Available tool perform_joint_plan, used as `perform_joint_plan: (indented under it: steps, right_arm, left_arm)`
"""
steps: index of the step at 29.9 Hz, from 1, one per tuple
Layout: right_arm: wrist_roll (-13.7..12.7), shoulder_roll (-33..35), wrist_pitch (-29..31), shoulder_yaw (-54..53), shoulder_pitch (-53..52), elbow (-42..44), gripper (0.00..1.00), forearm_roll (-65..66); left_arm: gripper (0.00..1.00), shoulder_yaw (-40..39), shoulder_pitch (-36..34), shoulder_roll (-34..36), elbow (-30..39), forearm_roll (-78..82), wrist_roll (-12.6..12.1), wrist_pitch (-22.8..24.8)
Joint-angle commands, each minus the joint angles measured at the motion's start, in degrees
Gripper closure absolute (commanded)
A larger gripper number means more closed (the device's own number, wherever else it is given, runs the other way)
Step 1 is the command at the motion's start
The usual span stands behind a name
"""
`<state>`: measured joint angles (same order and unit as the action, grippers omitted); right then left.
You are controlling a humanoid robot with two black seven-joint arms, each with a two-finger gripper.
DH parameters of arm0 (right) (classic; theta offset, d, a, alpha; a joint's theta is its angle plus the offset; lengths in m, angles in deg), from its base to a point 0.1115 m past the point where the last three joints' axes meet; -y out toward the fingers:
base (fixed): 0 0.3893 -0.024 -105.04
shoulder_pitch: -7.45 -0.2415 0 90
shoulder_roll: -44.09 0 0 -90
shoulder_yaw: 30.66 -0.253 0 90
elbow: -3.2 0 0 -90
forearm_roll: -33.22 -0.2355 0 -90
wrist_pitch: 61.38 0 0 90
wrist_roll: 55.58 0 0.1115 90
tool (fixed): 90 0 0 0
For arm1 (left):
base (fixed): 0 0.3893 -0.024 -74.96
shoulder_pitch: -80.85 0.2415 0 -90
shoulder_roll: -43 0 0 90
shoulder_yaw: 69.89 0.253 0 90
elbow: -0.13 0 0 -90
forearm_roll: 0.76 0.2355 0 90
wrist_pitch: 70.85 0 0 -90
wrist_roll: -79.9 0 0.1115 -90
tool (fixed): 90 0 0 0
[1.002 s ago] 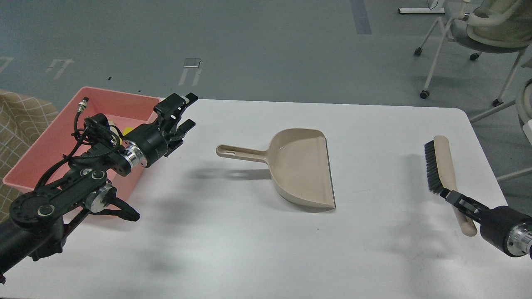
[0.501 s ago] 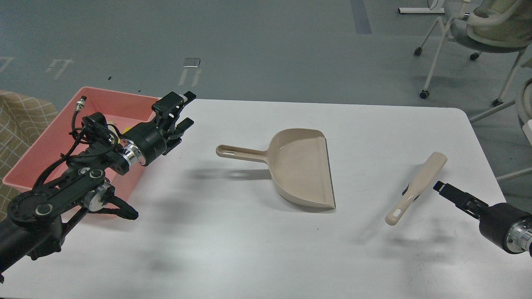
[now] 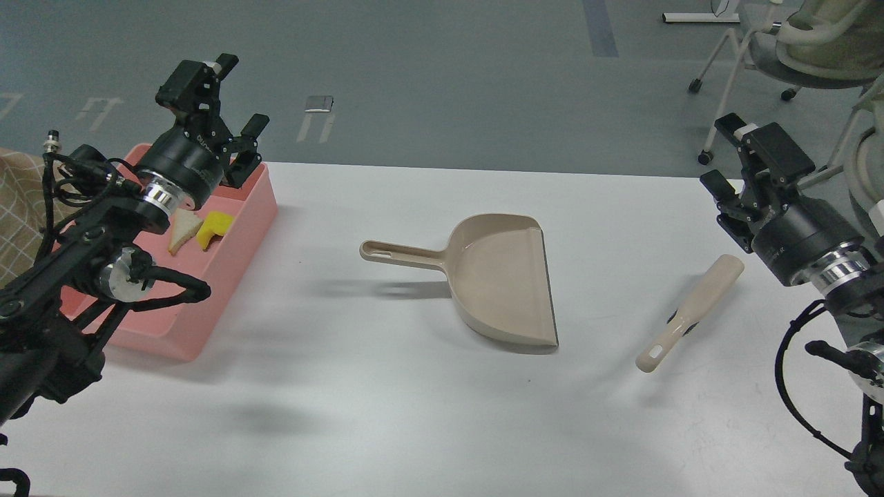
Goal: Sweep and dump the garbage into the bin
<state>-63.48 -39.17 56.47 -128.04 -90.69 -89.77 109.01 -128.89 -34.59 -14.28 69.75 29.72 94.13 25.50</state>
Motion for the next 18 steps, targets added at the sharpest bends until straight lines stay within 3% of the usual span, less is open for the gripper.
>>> perform_joint_plan:
  steps: [1, 10, 18]
  right_arm:
    - [-0.01, -3.82, -0.78, 0.00, -0.82, 0.42, 0.00, -3.62]
    - [-0.01, -6.73, -13.69, 0.08, -10.91, 9.90, 0.00, -13.90]
    - [0.08, -6.73, -14.32, 0.08, -13.83, 13.51, 0.00, -15.85]
  left_arm:
    - [0.02, -2.87, 0.13, -0.73, -0.53, -5.77, 0.01, 0.06]
    - [0.02, -3.67, -0.05, -3.71, -1.67, -6.93, -0.34, -0.29]
    - [0.02, -6.12, 0.13, -3.89, -2.12, -7.19, -0.34, 0.06]
